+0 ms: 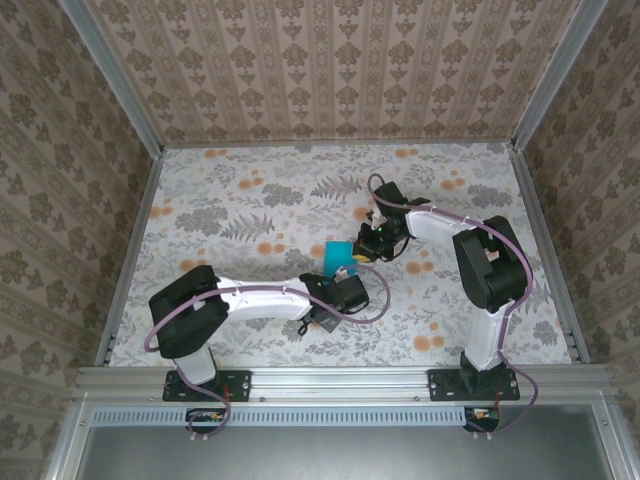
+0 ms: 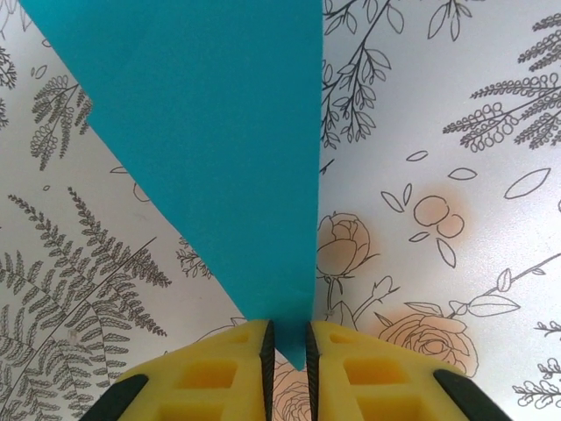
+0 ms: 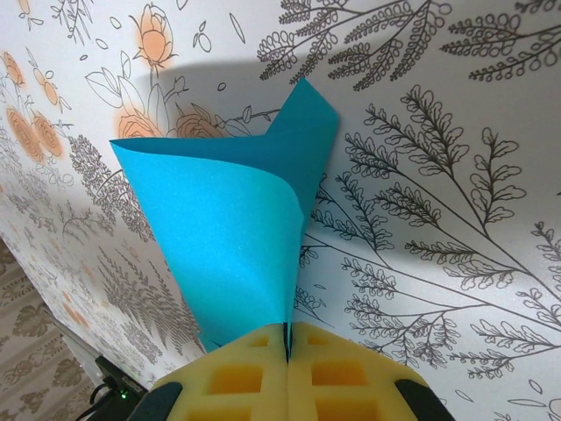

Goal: Fold a paper plane with a square sheet of paper (fold left side to right side)
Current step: Fold the wing for the fifth time at the center of the table.

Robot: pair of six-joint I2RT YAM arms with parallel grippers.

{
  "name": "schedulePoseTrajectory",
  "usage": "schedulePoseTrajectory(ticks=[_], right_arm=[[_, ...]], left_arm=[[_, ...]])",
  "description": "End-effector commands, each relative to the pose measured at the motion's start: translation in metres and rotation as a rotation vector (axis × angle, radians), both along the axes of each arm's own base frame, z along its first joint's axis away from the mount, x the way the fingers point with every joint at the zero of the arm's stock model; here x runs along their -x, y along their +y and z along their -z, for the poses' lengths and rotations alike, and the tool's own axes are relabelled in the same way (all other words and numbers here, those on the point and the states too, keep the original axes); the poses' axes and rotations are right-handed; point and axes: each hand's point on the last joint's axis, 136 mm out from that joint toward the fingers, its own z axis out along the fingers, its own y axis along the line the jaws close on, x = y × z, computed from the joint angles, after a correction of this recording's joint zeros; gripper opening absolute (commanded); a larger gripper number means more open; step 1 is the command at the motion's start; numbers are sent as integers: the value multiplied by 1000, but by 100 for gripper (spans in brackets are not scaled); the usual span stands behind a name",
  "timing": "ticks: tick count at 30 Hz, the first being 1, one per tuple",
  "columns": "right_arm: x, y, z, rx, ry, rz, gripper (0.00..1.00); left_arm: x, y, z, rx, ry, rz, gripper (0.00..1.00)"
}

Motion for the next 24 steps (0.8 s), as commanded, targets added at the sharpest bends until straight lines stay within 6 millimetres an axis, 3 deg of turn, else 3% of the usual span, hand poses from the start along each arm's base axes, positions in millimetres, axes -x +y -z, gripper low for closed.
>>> schedulePoseTrajectory(ticks=[1, 19, 21, 24], right_arm=[[3, 3, 2, 3, 31, -8, 0], [2, 4, 2, 3, 32, -13, 0], [1, 4, 2, 2, 30, -14, 0], [1, 4, 2, 2, 32, -14, 0]], left_arm=[[-3, 0, 3, -9, 8, 3, 18], [-3, -2, 1, -2, 8, 13, 5], [-3, -3, -1, 3, 11, 21, 5], [-3, -12, -10, 35, 16, 36, 16]])
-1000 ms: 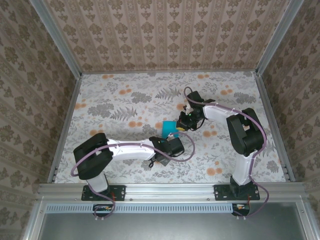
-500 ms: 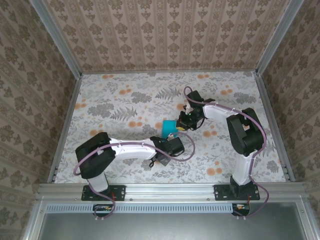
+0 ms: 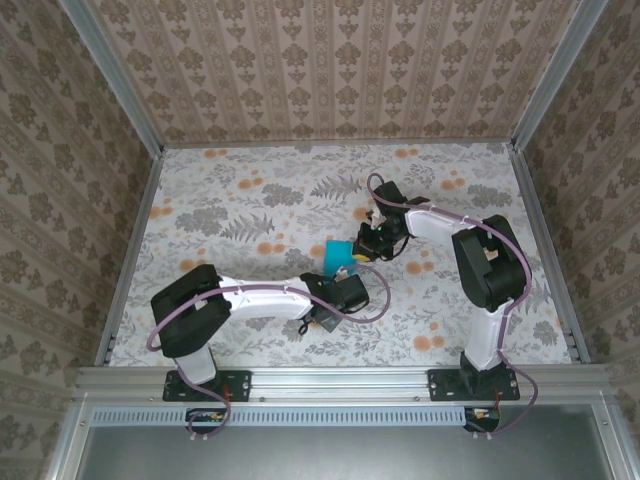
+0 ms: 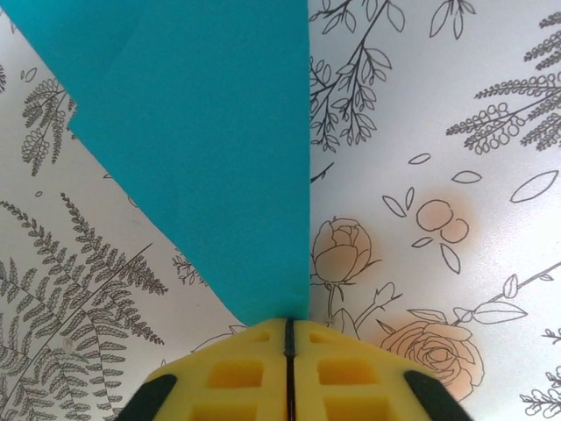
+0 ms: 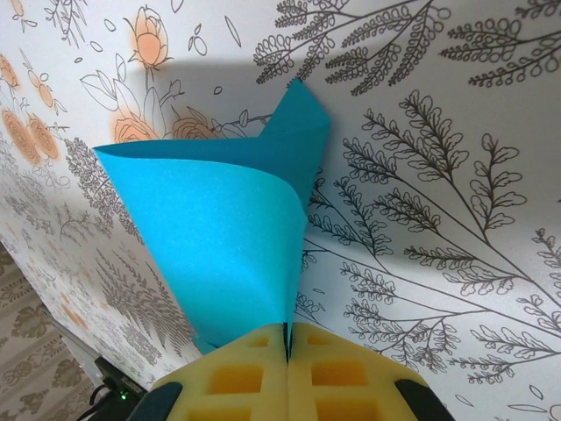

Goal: Fold a paper plane with a square sheet of paper (fold left side to right side)
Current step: Fold the wing for the fifth time at the center of the table.

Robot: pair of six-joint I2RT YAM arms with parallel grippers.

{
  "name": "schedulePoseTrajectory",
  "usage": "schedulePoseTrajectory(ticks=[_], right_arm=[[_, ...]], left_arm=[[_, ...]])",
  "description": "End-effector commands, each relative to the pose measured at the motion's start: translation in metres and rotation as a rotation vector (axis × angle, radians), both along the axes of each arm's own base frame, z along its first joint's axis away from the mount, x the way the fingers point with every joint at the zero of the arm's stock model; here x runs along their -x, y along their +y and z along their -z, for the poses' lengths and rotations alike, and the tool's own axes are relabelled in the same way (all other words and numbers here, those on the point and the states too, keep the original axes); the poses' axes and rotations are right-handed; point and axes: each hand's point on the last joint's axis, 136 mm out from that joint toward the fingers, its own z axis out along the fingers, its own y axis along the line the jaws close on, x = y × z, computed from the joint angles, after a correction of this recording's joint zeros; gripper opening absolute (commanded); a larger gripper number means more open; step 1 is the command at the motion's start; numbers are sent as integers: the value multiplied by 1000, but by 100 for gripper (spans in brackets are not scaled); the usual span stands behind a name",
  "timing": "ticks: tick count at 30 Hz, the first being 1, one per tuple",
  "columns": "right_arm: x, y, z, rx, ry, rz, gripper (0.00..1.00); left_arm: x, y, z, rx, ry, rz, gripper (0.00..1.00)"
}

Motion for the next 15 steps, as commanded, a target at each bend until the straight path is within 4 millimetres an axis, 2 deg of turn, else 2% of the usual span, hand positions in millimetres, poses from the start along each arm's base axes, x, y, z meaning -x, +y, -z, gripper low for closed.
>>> schedulePoseTrajectory(ticks=[1, 7, 15], right_arm=[[2, 3, 0, -2, 22, -14, 0], [3, 4, 0, -4, 22, -15, 0], [3, 3, -1, -7, 24, -13, 0]], left_arm=[[-3, -12, -16, 45, 0, 21, 17], [-14, -22, -41, 69, -51, 43, 26], [-23, -31, -30, 45, -48, 49, 38]])
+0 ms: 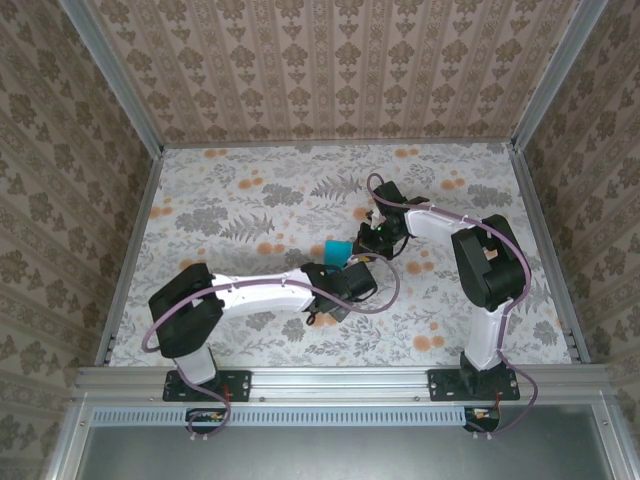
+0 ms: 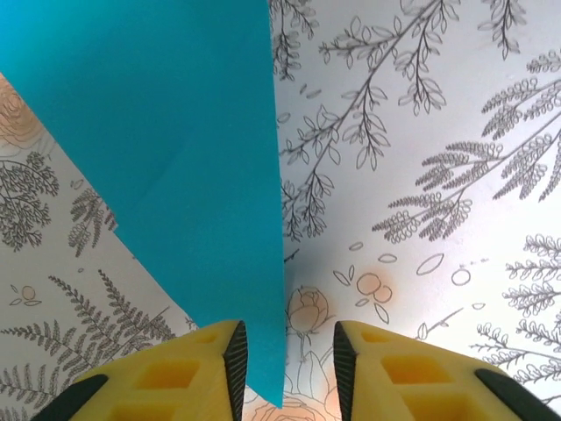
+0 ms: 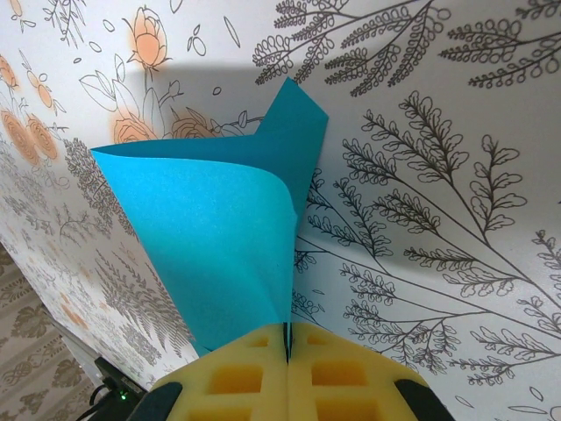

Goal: Fold a paper plane with a square sheet of paper (fold left side to right side)
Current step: Fold the wing for the fifth time at the center of the table.

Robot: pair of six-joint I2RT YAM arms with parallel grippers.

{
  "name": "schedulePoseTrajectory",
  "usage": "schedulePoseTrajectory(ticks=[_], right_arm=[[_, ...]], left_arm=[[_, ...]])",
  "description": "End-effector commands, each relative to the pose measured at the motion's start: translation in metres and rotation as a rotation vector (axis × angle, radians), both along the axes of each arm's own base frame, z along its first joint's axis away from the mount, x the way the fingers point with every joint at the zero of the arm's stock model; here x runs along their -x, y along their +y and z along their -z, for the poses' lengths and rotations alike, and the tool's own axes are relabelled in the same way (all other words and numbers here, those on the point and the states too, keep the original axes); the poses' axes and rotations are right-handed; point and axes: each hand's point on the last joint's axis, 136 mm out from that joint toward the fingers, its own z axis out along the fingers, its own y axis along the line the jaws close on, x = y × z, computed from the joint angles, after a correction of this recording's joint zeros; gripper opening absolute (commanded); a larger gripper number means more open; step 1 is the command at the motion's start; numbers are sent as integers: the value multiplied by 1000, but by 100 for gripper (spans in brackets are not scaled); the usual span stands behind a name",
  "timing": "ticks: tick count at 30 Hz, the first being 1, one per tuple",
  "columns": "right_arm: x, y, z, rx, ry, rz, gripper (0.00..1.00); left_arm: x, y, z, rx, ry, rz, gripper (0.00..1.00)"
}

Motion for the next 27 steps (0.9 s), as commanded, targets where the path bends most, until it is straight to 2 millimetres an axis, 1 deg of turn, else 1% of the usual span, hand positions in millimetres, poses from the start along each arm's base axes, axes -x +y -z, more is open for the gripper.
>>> schedulePoseTrajectory(ticks=[1, 3, 8, 16, 19, 25, 27], right_arm=[[3, 4, -1, -7, 22, -14, 0], [3, 4, -1, -9, 22, -14, 0], [3, 5, -2, -14, 24, -12, 0], [4, 5, -2, -16, 25, -14, 0], [4, 5, -3, -16, 25, -15, 0], [4, 5, -1, -15, 26, -20, 0], [4, 5, -1, -12, 26, -23, 0]], left_arm=[[-8, 0, 6, -31, -5, 2, 40], [-11, 2, 9, -39, -3, -6, 45], [-15, 2, 17, -67, -7, -6, 52], [-24, 1, 21, -120, -37, -1, 52], [-25, 0, 21, -122, -42, -3, 47], [-25, 1, 20, -119, -45, -5, 31], [-25, 0, 19, -116, -44, -5, 26]])
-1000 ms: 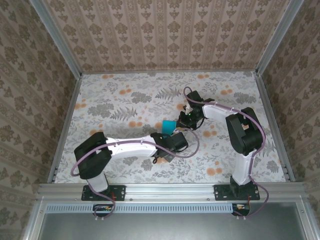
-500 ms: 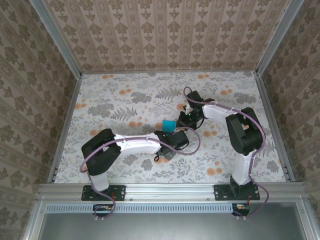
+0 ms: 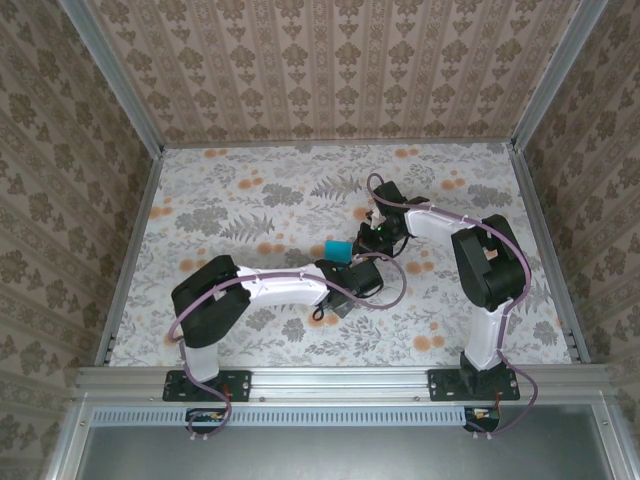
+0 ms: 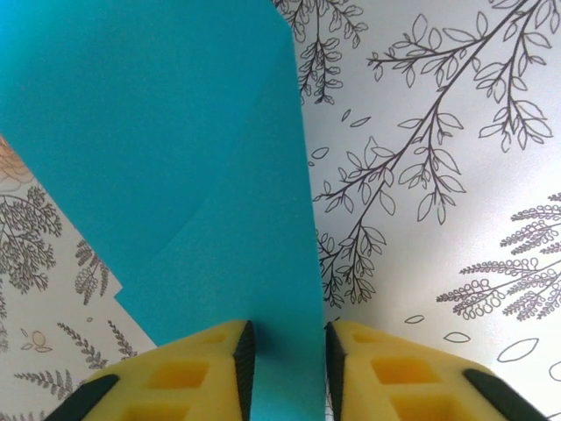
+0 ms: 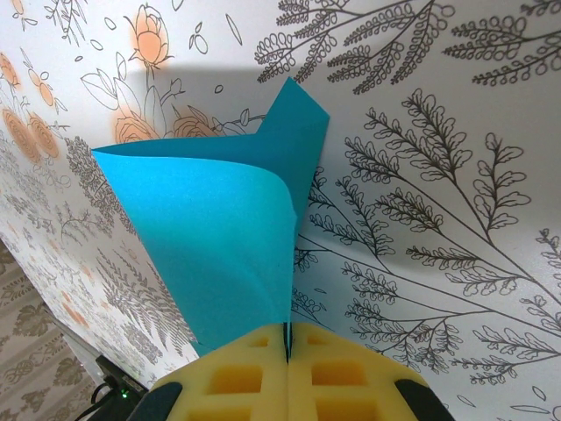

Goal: Fold a paper plane with a square sheet of paper (fold left side to right side)
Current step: Fold the wing for the fifth time at the center of the table.

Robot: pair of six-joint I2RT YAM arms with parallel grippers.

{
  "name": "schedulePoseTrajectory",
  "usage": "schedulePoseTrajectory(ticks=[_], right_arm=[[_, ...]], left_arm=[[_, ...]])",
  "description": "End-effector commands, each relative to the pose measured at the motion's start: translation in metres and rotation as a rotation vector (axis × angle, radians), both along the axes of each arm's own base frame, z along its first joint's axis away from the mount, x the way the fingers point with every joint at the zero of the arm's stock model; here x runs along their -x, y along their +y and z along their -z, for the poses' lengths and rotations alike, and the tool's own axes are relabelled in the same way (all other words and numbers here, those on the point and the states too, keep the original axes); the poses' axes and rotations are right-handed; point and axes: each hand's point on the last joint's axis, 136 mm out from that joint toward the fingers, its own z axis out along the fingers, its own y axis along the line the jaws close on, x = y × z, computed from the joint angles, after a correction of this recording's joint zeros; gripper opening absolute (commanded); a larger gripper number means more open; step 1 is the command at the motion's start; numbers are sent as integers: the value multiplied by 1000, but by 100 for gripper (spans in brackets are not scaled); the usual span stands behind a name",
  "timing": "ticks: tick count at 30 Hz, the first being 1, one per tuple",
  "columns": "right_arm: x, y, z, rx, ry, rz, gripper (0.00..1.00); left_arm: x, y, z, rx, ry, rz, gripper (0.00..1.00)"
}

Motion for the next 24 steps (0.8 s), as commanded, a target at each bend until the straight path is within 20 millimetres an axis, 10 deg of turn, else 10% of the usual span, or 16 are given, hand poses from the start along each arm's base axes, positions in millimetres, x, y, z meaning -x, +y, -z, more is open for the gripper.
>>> schedulePoseTrajectory(ticks=[1, 7, 24], right_arm=[[3, 4, 0, -6, 23, -23, 0], [-1, 2, -3, 6, -3, -25, 2], [-19, -80, -57, 176, -324, 131, 64]], left_arm=[[-4, 1, -5, -10, -14, -3, 24], [-3, -1, -9, 27, 1, -7, 15], [-11, -11, -24, 365, 212, -119, 12]])
